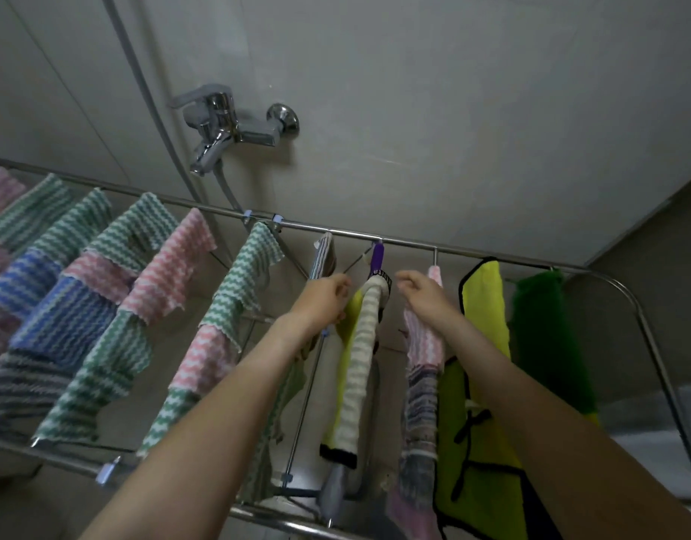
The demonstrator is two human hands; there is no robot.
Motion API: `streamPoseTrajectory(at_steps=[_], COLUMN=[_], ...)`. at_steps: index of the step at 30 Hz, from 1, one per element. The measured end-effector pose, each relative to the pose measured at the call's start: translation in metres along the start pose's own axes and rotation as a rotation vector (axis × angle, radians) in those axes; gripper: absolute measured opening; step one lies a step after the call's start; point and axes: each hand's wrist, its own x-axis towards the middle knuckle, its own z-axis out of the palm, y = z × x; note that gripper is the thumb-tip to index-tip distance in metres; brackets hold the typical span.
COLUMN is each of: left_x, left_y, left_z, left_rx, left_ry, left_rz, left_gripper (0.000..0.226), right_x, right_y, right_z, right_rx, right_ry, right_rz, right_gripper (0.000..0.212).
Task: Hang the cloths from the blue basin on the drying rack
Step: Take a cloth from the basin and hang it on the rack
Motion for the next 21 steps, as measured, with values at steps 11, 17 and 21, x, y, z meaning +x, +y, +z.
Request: streamPoseTrajectory(at_steps=[11,17,21], left_x=[0.083,0.097,0.095], left_y=[0.001,-0.001,0.002], left_z=[0.019,0.005,-0.004], left_rx=[-0.235,-0.086,0.018], left_ry=[-0.261,-0.331,-0.286], left_rz=[-0.074,-0.052,-0.004], left_gripper=[0.016,0.014,0.015], right_x=[0.069,0.065,0.061], right_y=[0.009,0.005,0.005], right_z=[0.007,-0.002,-0.008], right_rx=[0.003,0.092,0.062], right_ry=[-0.124,-0.190,-0.259], right_rz=[-0.002,-0.092,-0.138], right_gripper=[0.021,0.022,0.016])
